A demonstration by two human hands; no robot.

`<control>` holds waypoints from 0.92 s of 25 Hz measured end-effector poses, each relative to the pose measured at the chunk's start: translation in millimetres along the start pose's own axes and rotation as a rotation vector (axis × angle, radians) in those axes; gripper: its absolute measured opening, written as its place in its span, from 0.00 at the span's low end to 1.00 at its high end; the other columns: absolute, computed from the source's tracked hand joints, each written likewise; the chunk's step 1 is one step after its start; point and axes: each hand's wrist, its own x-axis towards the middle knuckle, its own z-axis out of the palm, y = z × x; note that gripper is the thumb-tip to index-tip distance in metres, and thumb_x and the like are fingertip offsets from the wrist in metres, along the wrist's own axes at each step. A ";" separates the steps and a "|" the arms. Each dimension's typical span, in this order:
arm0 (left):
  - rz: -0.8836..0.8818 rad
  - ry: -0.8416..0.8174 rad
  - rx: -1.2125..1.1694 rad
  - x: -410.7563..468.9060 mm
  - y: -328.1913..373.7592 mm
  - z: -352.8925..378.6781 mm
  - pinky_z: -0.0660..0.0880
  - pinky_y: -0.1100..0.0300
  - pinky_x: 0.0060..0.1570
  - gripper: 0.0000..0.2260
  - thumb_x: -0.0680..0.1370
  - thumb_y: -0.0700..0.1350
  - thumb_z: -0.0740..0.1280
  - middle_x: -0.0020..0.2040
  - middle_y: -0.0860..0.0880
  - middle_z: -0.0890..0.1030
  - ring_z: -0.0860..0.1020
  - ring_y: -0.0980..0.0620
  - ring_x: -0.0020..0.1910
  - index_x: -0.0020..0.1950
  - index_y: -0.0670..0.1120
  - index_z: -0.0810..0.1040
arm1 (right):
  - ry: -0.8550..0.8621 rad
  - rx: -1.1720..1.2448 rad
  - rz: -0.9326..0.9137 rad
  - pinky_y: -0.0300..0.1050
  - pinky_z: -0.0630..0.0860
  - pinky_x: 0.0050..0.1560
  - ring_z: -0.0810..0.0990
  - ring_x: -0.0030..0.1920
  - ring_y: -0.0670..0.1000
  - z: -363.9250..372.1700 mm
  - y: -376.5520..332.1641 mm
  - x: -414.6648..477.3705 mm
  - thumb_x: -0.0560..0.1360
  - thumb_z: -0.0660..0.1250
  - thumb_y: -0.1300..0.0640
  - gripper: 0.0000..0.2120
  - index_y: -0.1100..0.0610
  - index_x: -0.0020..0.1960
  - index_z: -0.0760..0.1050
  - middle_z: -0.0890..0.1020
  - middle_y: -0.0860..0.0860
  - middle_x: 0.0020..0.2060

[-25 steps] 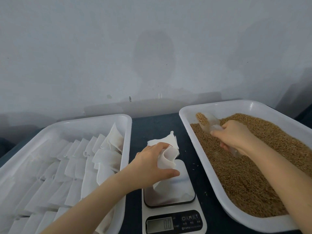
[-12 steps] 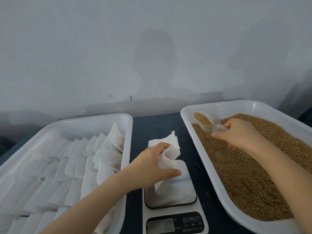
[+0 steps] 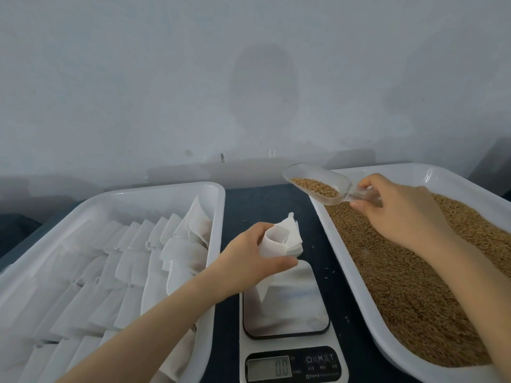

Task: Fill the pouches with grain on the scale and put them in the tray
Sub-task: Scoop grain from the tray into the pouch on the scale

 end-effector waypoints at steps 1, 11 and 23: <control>-0.006 0.003 -0.005 0.5 0.1 0.2 0.76 0.60 0.56 0.28 0.70 0.55 0.74 0.58 0.57 0.76 0.76 0.56 0.55 0.67 0.55 0.68 | 0.016 0.007 -0.011 0.49 0.69 0.51 0.77 0.36 0.44 -0.1 0.1 0.3 0.76 0.62 0.42 0.16 0.47 0.60 0.71 0.80 0.40 0.42; -0.044 0.046 -0.066 1.9 -0.8 -0.8 0.76 0.58 0.56 0.28 0.70 0.55 0.74 0.58 0.56 0.77 0.77 0.55 0.55 0.67 0.53 0.69 | 0.048 0.209 -0.178 0.47 0.46 0.69 0.64 0.65 0.46 -12.4 -1.1 -0.3 0.74 0.66 0.52 0.16 0.42 0.61 0.73 0.71 0.36 0.54; 0.042 0.070 0.046 0.1 -1.4 0.7 0.69 0.74 0.41 0.25 0.70 0.55 0.74 0.50 0.63 0.74 0.75 0.62 0.48 0.63 0.57 0.69 | -0.054 0.095 -0.236 0.45 0.42 0.68 0.60 0.64 0.43 -14.6 7.1 -2.2 0.74 0.67 0.50 0.15 0.34 0.56 0.71 0.73 0.36 0.52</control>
